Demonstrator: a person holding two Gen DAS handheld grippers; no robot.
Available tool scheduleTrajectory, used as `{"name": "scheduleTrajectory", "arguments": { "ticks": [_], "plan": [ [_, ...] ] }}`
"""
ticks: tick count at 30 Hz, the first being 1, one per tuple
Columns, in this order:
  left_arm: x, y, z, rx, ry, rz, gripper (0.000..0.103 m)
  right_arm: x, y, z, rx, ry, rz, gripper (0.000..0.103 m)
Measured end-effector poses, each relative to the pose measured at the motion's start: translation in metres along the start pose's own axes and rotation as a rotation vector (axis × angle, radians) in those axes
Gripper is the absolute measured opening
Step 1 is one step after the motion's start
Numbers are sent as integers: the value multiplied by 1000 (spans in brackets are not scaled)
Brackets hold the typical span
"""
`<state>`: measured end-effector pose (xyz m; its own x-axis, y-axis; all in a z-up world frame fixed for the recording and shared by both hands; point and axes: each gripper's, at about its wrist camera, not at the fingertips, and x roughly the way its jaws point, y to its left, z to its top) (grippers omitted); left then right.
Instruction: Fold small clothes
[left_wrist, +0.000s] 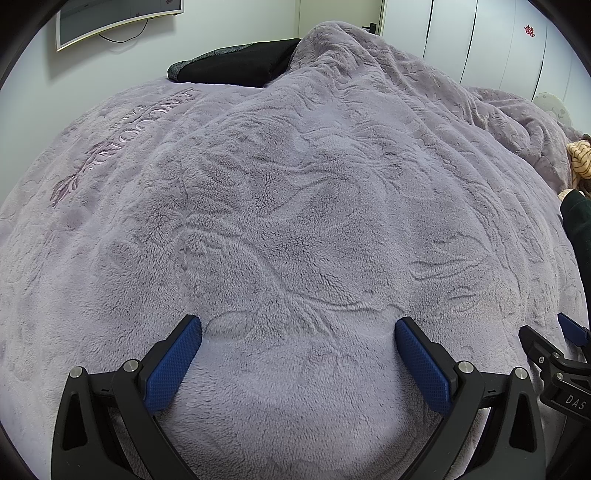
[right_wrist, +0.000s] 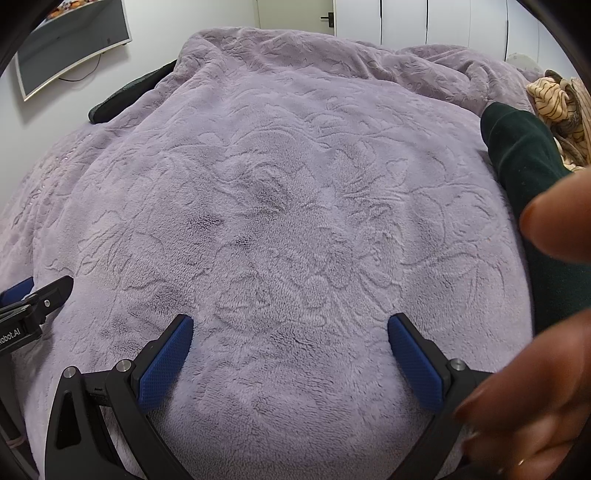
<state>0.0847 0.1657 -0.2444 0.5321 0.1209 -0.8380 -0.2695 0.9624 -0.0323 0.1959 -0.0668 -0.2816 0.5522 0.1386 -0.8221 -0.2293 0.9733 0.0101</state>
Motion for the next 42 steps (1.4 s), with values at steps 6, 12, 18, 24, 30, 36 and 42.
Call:
{"name": "scheduleTrajectory", "arguments": {
  "ticks": [6, 12, 18, 24, 30, 36, 42],
  "plan": [
    [0, 0, 0, 0, 0, 0, 103, 0, 1, 0, 0, 0, 0, 103],
    [0, 0, 0, 0, 0, 0, 103, 1, 0, 0, 2, -1, -2, 103],
    [0, 0, 0, 0, 0, 0, 103, 0, 0, 0, 2, -2, -3, 103],
    [0, 0, 0, 0, 0, 0, 103, 1, 0, 0, -1, 1, -7, 103],
    [0, 0, 0, 0, 0, 0, 103, 0, -2, -1, 9, -1, 1, 103],
    [0, 0, 0, 0, 0, 0, 103, 1, -1, -1, 6, -1, -1, 103],
    [0, 0, 0, 0, 0, 0, 103, 1, -1, -1, 6, -1, -1, 103]
  ]
}}
